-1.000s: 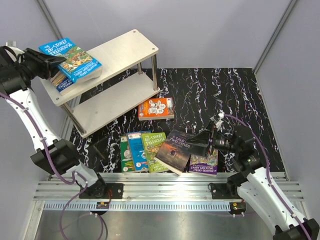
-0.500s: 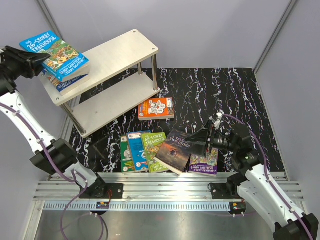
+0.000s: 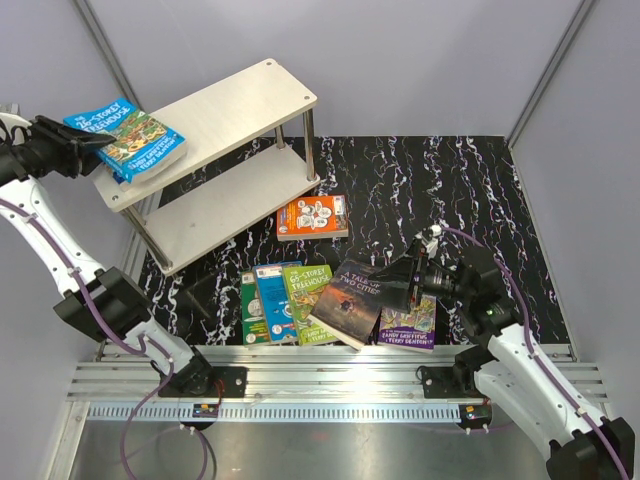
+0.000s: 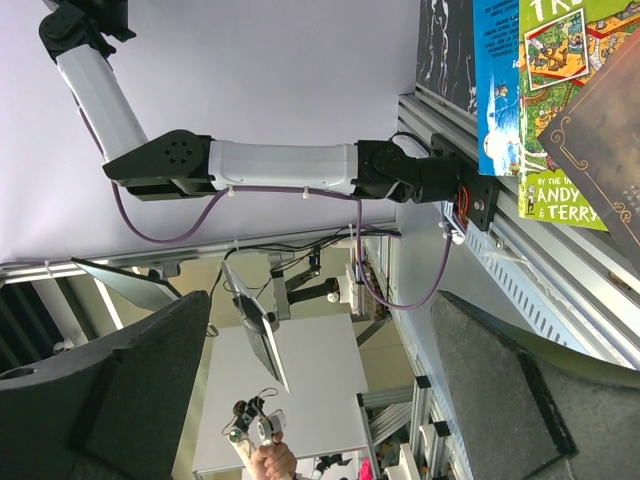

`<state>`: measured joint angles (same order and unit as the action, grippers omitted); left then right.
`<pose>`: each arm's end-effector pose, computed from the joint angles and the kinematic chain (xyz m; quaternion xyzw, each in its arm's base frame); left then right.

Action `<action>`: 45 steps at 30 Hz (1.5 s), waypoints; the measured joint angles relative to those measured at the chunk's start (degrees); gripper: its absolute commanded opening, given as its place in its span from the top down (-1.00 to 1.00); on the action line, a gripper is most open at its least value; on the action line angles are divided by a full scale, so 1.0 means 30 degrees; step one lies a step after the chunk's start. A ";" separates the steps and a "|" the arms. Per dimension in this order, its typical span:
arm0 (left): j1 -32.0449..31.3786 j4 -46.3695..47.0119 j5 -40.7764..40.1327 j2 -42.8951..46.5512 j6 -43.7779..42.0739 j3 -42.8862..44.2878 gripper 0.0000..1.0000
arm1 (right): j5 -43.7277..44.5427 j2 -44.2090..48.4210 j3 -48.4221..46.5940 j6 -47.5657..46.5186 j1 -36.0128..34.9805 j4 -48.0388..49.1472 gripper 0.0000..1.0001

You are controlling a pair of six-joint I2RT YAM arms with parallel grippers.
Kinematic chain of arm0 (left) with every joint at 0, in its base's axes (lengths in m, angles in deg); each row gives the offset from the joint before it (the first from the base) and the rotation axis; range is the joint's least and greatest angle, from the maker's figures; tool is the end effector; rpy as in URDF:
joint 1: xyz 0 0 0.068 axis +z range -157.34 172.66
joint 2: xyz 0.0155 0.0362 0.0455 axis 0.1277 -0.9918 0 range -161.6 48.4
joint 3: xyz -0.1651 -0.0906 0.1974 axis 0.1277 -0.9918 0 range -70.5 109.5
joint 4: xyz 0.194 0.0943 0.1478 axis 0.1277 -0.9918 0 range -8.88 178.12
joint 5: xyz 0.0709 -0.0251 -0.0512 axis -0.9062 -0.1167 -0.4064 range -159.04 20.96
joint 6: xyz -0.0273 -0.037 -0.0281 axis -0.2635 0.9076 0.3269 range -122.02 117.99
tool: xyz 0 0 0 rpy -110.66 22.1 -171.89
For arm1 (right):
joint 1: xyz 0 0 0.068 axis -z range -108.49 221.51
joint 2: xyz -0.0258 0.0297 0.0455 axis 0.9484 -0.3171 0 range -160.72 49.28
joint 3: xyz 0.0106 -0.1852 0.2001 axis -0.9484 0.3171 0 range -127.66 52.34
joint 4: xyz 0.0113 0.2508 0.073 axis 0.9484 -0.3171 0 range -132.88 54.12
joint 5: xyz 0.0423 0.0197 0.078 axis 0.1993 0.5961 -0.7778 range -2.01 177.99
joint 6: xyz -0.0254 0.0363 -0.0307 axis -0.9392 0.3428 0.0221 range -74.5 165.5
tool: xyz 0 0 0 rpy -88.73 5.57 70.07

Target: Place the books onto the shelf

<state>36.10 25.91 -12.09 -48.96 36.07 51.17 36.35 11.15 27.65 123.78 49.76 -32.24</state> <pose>0.2574 0.2026 0.4735 -0.3570 0.7349 -0.4098 0.4056 0.1375 0.0850 0.2616 0.0789 0.7393 0.6584 0.1173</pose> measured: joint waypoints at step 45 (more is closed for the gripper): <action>0.2382 -0.5253 -0.6929 0.6732 -0.2922 0.0007 -0.97 | 0.1115 -0.3723 -0.2936 -0.5697 0.0000 -0.5209 -0.99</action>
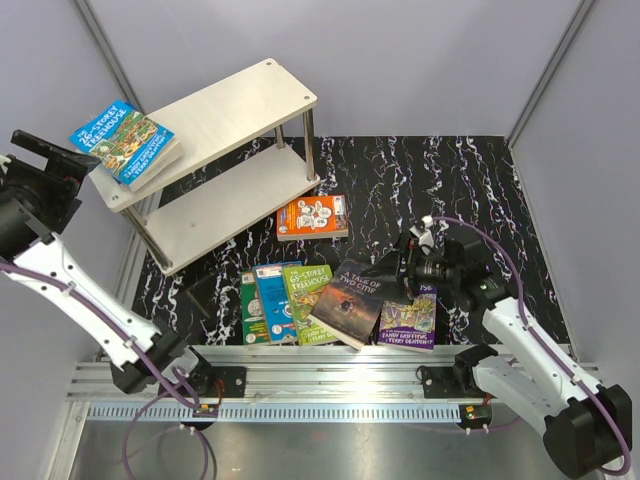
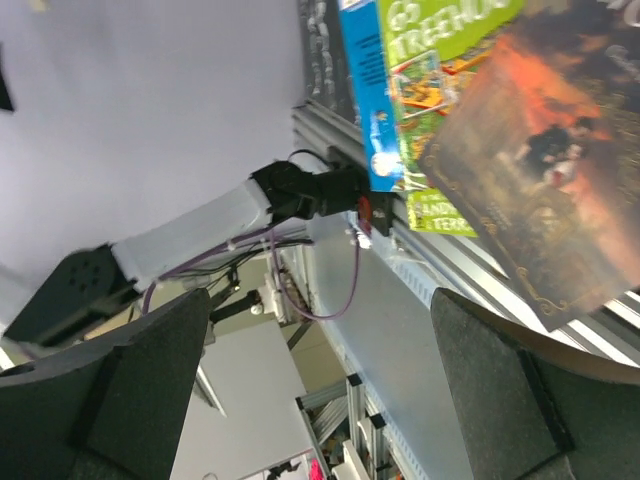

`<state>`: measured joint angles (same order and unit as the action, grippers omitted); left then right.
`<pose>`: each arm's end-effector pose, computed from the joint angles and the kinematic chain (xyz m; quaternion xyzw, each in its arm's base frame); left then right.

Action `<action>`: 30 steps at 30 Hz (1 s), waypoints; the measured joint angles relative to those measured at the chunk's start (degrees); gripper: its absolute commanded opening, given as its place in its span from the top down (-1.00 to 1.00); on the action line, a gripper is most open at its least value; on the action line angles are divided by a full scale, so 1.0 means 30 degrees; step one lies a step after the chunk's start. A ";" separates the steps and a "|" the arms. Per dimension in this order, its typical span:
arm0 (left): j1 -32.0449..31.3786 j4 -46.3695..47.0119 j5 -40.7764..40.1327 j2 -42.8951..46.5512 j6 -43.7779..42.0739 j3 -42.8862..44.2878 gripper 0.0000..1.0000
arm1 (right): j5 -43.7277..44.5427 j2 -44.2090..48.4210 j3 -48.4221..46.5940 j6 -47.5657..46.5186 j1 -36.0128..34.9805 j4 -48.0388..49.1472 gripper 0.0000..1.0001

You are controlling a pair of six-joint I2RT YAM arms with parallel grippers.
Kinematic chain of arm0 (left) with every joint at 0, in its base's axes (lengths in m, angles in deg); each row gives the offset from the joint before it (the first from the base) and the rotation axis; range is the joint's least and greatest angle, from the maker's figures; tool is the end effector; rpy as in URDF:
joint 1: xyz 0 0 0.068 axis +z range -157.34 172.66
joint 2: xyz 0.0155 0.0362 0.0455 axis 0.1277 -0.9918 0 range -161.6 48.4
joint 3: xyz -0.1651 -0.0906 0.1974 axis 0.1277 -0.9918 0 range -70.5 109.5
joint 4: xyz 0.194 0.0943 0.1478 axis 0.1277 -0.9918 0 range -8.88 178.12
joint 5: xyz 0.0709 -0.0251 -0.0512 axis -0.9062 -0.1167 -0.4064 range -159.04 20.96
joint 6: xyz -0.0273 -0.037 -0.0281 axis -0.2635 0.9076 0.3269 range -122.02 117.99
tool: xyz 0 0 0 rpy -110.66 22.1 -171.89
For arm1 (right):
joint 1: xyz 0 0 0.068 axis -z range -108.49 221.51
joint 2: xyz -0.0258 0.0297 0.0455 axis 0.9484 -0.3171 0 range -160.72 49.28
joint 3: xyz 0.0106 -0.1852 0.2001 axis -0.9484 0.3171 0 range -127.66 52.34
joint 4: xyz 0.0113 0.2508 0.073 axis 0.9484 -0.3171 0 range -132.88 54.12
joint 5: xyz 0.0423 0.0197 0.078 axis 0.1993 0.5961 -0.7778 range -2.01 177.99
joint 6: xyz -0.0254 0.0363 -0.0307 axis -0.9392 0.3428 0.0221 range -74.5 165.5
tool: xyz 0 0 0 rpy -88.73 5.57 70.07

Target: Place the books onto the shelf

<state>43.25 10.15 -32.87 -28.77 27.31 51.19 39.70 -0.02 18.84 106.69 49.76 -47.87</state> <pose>0.1304 0.1255 0.5289 -0.4249 0.7362 -0.1856 0.4930 0.1631 0.0938 0.2592 0.0647 0.8068 0.5746 0.1213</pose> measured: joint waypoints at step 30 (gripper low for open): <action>-0.6674 -0.0561 -0.1231 0.9799 0.0058 -1.0841 -0.97 | 0.4102 -0.2470 0.4743 -0.0364 -0.1297 -0.1690 -0.99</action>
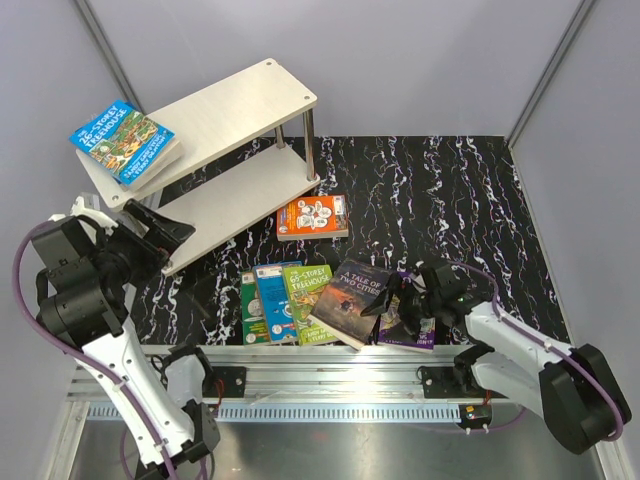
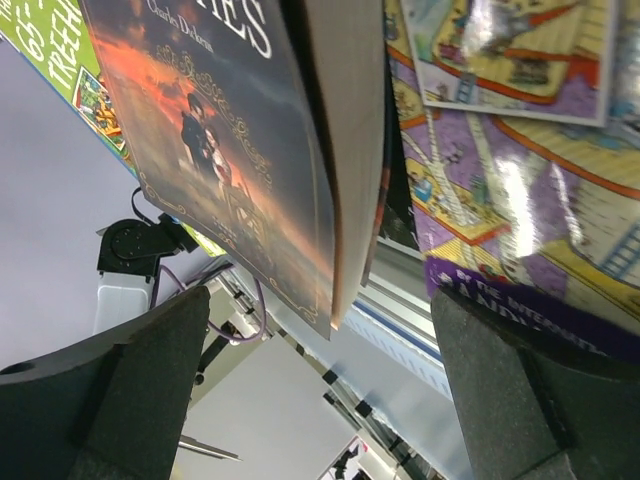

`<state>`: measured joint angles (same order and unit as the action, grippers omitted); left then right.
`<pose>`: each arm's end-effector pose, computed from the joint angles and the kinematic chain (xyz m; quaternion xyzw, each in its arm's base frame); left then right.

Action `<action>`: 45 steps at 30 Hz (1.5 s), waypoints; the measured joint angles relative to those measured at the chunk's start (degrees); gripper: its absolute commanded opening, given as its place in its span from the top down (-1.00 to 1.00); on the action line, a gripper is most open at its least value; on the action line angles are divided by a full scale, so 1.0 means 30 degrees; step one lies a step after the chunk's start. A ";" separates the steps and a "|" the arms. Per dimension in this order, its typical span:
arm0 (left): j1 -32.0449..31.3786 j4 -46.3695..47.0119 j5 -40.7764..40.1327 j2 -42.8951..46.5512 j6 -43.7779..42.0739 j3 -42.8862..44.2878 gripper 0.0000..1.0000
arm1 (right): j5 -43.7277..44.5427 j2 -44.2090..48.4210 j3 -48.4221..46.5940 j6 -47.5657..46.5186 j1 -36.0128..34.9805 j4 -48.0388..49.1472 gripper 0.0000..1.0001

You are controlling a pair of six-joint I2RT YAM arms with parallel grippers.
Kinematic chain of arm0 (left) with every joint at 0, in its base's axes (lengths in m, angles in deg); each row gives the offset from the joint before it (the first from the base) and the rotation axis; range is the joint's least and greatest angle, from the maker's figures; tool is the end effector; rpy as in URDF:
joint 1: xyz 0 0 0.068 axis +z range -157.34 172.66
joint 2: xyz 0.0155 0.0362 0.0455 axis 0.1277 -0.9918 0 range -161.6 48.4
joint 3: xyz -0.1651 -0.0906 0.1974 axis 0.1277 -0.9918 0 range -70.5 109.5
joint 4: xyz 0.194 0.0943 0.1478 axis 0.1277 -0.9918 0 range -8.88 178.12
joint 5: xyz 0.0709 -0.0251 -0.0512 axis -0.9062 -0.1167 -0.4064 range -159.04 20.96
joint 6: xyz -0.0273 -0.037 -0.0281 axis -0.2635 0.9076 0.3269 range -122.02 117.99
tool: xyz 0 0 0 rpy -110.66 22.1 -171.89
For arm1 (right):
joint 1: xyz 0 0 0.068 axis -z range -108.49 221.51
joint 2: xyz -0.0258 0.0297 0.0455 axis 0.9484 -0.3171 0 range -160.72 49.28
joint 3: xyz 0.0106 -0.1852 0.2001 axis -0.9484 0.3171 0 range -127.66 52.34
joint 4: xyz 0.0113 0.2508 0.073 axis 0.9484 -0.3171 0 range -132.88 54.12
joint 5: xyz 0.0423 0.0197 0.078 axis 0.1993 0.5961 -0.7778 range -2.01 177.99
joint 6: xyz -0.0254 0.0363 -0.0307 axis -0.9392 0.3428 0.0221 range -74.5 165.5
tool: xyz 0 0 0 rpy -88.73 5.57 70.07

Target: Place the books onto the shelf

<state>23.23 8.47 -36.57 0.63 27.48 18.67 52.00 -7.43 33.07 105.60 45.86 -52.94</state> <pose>0.0686 0.0183 0.4516 -0.3267 0.8090 -0.2476 0.4213 0.1403 0.0907 0.1492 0.1782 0.8931 0.4129 0.0123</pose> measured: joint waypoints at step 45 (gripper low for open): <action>-0.3963 0.0605 0.0095 -0.0590 0.0918 -0.1195 -0.98 | 0.8546 0.0816 -0.4794 0.0510 -0.5945 -0.6564 1.00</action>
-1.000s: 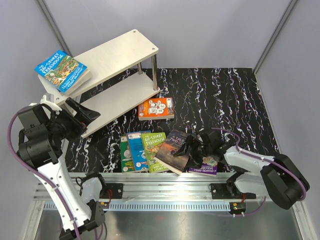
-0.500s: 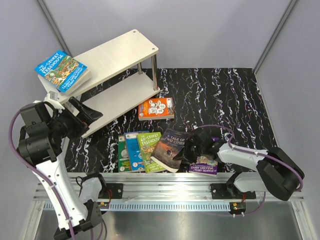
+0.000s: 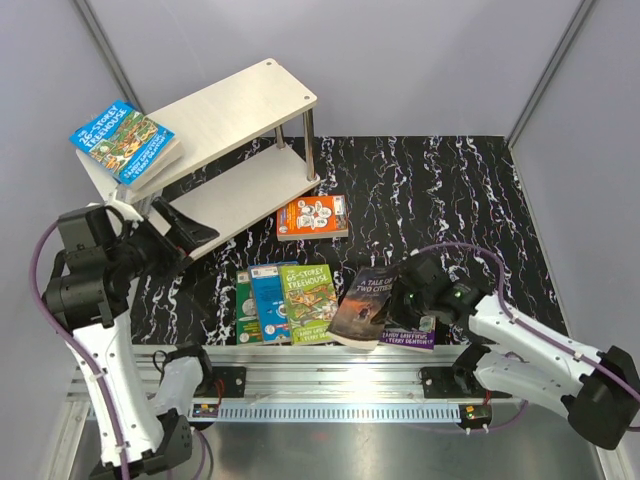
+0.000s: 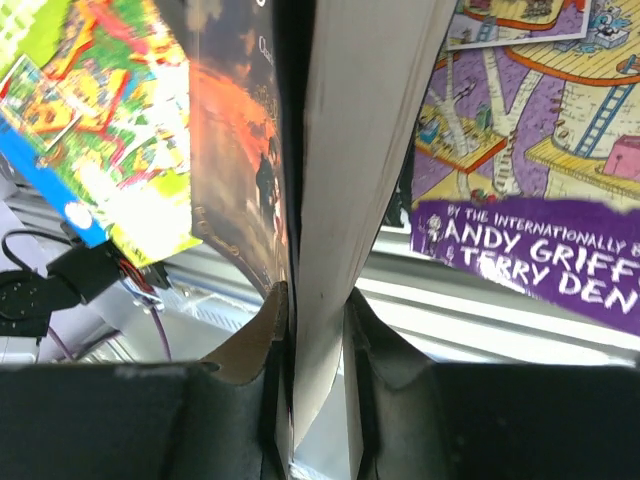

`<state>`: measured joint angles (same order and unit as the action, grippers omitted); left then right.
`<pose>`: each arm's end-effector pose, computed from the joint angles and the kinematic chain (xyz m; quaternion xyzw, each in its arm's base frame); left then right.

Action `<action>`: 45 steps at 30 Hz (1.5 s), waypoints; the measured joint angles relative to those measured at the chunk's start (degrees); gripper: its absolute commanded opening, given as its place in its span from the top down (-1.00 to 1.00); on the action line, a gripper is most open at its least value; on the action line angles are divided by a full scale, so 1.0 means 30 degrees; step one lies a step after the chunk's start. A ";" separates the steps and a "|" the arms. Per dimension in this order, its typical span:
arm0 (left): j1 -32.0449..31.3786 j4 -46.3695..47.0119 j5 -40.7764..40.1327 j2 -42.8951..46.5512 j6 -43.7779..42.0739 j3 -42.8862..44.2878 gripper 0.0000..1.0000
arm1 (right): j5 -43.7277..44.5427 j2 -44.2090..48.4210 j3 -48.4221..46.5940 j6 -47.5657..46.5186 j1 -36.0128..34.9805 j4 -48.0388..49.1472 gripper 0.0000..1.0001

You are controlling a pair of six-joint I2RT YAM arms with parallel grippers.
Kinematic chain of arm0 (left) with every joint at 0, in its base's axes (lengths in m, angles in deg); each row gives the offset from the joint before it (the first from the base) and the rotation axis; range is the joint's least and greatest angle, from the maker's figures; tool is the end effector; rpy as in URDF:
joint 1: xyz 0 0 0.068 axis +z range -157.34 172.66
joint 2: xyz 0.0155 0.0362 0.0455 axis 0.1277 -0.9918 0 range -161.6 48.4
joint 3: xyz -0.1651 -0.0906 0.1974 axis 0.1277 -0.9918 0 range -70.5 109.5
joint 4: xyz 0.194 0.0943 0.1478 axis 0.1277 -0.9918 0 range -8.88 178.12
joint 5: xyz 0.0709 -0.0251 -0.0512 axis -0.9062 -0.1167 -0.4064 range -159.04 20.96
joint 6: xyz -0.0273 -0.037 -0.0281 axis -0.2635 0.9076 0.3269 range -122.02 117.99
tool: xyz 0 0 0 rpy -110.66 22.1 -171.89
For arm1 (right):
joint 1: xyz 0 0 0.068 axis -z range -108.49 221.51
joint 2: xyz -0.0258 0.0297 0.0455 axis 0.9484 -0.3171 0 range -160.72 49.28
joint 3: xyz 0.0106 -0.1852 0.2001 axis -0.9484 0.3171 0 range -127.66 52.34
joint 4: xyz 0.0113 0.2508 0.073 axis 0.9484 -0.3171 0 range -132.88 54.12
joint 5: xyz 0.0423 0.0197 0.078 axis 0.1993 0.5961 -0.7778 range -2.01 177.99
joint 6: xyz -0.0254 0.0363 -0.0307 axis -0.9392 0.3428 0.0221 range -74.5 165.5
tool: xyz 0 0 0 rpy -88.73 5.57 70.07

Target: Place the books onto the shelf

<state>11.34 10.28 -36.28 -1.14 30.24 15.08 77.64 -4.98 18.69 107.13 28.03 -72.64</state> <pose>0.0905 0.0102 0.4378 -0.2726 0.8402 -0.3019 0.3586 0.1225 0.1251 0.2059 0.1257 0.9478 0.2748 0.1014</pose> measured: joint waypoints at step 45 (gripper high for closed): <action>-1.8207 0.8954 -0.7104 -0.2171 0.5668 -0.3796 -0.62 | -0.6841 -0.1239 -0.8094 -0.0036 -0.0066 0.6608 1.00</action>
<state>-43.28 37.14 -57.59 -7.65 47.24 3.69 57.12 -8.70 -5.60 107.02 27.83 -52.81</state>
